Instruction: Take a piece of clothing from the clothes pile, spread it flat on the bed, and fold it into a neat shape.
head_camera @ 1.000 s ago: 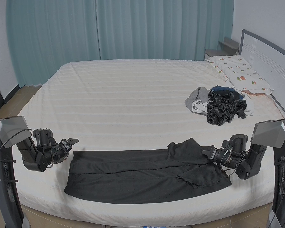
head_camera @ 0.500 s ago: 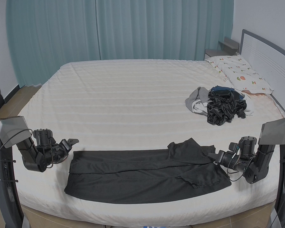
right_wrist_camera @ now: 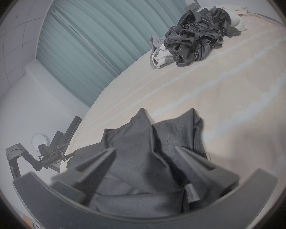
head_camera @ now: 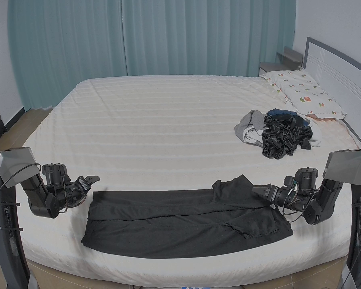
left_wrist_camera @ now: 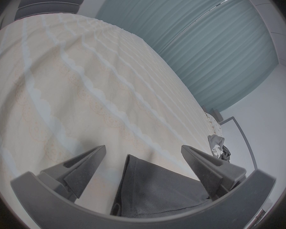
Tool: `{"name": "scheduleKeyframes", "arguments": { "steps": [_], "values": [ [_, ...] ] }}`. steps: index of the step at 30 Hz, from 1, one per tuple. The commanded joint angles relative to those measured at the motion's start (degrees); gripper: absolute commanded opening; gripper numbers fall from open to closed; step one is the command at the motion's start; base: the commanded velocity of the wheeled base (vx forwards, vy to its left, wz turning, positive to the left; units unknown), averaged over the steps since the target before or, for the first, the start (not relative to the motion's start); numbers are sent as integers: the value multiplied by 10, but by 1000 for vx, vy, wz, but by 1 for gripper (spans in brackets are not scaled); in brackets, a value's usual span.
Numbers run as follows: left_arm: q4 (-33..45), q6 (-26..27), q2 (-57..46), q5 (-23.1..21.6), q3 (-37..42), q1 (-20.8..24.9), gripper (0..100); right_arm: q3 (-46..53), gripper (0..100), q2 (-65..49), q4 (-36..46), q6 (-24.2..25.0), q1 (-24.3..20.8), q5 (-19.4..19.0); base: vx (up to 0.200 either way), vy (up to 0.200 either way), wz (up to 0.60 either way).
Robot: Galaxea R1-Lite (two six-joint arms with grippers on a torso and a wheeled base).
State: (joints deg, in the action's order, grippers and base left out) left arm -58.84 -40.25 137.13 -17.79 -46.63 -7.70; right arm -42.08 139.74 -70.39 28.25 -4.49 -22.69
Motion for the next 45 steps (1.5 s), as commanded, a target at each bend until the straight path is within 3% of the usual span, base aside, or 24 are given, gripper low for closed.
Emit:
{"name": "scheduleKeyframes", "arguments": {
  "steps": [1, 7, 8, 45],
  "values": [
    [0, 0, 2, 0, 0, 0, 100, -29, 100, 23, 10, -1, -2, 0, 0, 0, 0],
    [-1, 0, 3, 1, 0, 0, 100, -41, 100, 35, 28, -9, -2, 0, 0, 0, 0],
    [-2, 0, 2, 1, 0, 0, 100, -40, 0, 36, 28, -19, -2, 0, 0, 0, 0],
    [-3, 25, -15, 5, 12, -1, 100, 152, 0, -3, -132, -30, 22, -21, 0, 0, 0]
  ]
}}
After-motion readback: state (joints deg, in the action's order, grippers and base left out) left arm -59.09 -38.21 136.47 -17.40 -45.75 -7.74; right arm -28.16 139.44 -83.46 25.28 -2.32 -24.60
